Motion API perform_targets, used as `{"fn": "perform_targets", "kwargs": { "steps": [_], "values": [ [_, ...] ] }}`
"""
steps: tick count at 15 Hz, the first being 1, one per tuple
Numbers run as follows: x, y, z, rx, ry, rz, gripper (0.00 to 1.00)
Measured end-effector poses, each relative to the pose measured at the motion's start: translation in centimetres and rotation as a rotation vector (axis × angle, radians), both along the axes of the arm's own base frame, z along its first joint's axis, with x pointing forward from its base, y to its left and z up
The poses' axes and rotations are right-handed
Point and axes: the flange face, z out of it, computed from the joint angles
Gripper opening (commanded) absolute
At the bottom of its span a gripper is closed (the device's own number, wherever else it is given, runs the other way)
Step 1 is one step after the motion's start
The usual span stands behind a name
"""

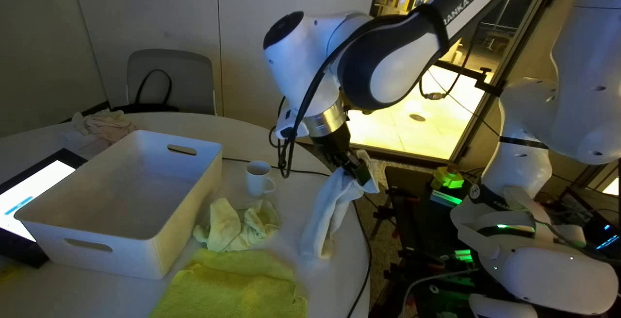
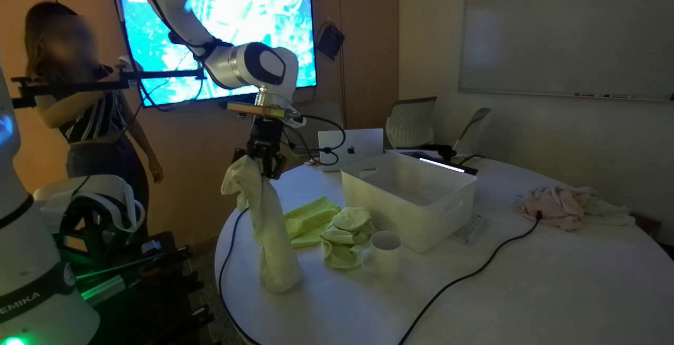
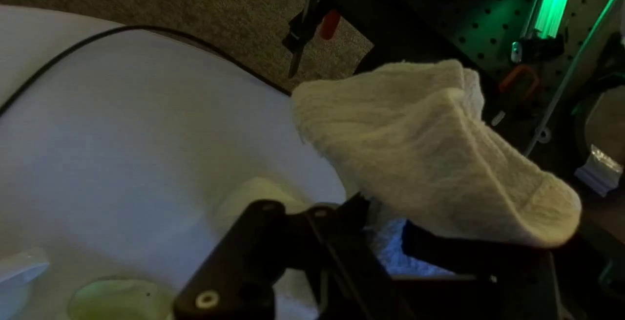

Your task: Pick up the clothes from the table and put them in the box and pick up the black objects from the table and put them in the cup

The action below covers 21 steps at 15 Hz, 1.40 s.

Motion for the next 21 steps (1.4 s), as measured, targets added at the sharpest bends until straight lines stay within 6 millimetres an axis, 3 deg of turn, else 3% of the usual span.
{"fn": "perform_targets", "kwargs": {
  "steps": [5,8,16,20,21],
  "values": [
    [3.0,2.2,-6.7,0.001,0.101,0.161,0.03],
    [5.3,3.9,-9.2,-0.03,0.095,0.242,0.03],
    [10.1,9.9,-10.2,-0.09,-0.06,0.476,0.03],
    [11.4,12.6,-11.3,-0.049,-0.136,0.577,0.04],
    [11.5,13.0,-11.7,-0.04,-0.142,0.597,0.29]
  ]
}}
